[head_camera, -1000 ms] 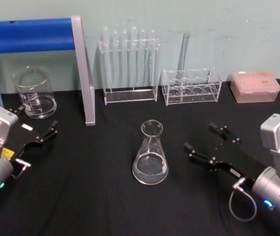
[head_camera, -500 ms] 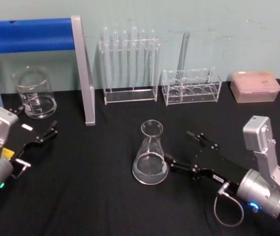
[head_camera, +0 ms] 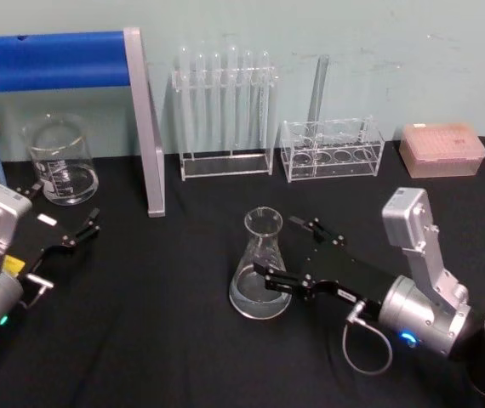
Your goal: Grasp the erlenmeyer flask with one hand, shake it three times, then place it back.
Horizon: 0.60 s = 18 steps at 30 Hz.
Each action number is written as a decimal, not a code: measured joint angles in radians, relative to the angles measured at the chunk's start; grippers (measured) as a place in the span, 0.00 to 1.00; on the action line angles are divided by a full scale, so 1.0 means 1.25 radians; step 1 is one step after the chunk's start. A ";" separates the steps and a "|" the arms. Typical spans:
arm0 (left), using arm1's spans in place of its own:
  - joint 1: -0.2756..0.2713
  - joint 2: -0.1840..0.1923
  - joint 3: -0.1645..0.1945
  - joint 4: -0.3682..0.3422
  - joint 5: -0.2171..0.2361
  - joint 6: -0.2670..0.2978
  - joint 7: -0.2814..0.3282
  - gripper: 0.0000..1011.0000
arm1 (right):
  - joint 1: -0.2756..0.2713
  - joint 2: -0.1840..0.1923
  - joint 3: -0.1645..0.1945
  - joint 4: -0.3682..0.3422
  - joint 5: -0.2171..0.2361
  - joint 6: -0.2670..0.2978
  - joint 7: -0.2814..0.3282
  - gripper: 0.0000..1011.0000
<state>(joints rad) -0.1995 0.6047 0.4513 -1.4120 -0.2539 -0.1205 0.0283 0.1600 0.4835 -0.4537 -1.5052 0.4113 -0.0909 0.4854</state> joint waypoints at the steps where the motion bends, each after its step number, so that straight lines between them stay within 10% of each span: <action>1: 0.000 0.000 0.000 0.000 0.000 0.000 0.000 0.99 | 0.003 -0.004 -0.001 0.003 -0.002 0.000 0.002 0.99; 18: 0.000 0.000 0.000 0.000 0.000 0.000 0.000 0.99 | 0.046 -0.071 -0.002 0.068 -0.038 -0.002 0.010 0.99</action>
<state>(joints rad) -0.1995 0.6047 0.4514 -1.4120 -0.2539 -0.1205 0.0283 0.2172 0.3950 -0.4560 -1.4202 0.3641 -0.0936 0.4982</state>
